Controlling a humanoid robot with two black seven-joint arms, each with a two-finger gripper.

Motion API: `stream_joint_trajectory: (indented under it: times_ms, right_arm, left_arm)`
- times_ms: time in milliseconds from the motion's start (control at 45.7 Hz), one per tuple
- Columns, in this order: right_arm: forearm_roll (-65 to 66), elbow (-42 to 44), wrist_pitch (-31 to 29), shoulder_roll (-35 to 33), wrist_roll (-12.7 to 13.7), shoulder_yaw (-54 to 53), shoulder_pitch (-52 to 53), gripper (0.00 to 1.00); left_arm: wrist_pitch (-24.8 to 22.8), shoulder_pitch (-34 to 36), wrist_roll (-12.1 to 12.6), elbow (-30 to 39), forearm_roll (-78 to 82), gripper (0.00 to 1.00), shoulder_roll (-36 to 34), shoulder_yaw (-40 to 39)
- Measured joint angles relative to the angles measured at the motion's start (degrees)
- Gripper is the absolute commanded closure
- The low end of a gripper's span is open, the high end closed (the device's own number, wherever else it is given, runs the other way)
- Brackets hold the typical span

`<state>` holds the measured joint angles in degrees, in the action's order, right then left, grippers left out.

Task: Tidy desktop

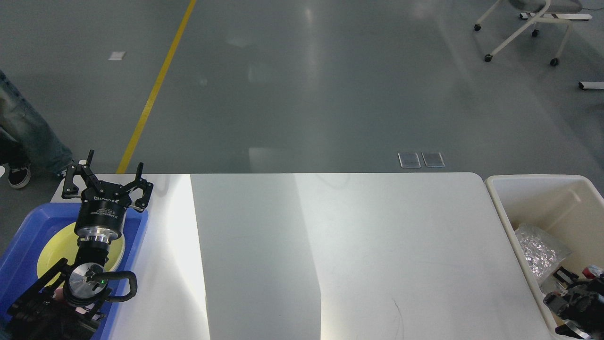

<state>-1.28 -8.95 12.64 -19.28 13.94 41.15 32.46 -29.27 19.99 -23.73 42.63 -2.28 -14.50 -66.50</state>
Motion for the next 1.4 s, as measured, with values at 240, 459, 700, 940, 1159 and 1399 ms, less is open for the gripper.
stream_joint_trajectory:
  times_ms: [240, 459, 700, 940, 1159, 1399]
  right_arm:
    - [0.7, -0.8, 0.0, -0.1, -0.3, -0.1, 0.1, 0.00]
    - [0.0, -1.4, -0.1, -0.5, -1.0, -1.1, 2.5, 0.00]
    - [-5.5, -1.9, -0.5, -4.2, -7.4, -18.2, 8.1, 0.00]
    - [-5.6, -8.2, -1.8, -10.0, -8.5, -38.8, 15.6, 0.00]
    - [-5.1, -13.4, -1.8, -10.5, -9.2, -66.4, 17.6, 0.00]
    - [-4.6, -31.6, -2.8, -10.9, -10.1, -89.1, 8.7, 0.00]
  left_arm:
    - [0.0, 0.0, 0.0, 0.0, 0.0, 0.03, 0.0, 0.0]
    - [0.0, 0.0, 0.0, 0.0, 0.0, 0.03, 0.0, 0.0]
    - [0.0, 0.0, 0.0, 0.0, 0.0, 0.03, 0.0, 0.0]
    - [0.0, 0.0, 0.0, 0.0, 0.0, 0.03, 0.0, 0.0]
    - [0.0, 0.0, 0.0, 0.0, 0.0, 0.03, 0.0, 0.0]
    - [0.0, 0.0, 0.0, 0.0, 0.0, 0.03, 0.0, 0.0]
